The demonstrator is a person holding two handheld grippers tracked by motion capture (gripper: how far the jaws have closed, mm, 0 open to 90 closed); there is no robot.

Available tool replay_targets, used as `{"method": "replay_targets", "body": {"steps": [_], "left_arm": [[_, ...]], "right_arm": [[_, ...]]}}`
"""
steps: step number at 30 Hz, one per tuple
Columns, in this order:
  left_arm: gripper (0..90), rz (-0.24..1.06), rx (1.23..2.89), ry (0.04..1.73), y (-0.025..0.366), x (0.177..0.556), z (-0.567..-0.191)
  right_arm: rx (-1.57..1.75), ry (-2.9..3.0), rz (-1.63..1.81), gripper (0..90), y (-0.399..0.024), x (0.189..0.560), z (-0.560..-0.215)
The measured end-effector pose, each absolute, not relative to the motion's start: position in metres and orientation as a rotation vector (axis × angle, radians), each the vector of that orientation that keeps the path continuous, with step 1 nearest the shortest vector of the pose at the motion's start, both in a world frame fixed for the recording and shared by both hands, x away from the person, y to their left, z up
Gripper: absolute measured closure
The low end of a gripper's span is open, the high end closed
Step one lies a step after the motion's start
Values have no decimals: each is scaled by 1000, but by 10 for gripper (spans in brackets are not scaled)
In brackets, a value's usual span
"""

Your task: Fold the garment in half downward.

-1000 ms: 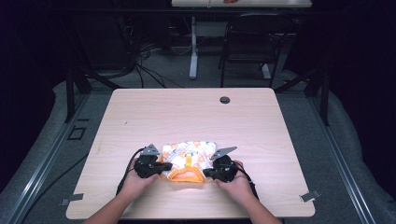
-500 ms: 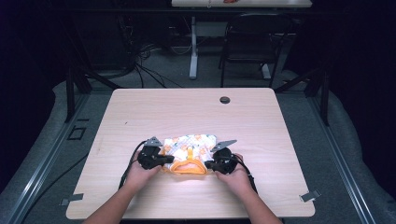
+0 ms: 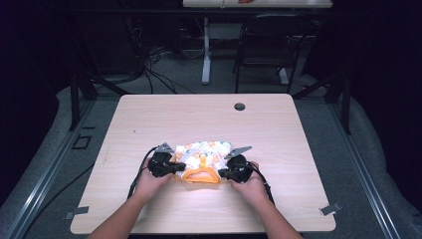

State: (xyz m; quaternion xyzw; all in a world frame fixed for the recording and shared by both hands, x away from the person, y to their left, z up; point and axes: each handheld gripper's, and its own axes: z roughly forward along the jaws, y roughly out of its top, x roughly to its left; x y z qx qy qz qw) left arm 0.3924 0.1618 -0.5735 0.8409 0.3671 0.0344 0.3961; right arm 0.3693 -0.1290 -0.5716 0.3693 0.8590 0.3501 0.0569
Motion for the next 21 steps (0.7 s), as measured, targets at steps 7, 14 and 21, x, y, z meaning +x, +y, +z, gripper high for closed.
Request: {"method": "replay_targets", "body": {"steps": [7, 14, 21], "left_arm": [[853, 140, 2133, 943, 161, 386, -561], [764, 190, 2110, 882, 171, 368, -539], [671, 240, 2115, 848, 181, 343, -536]], "right_arm": [[1120, 2532, 1121, 839, -135, 362, -562], [1073, 2470, 1136, 749, -144, 346, -541], [1050, 2481, 1123, 634, -154, 324, -535]]}}
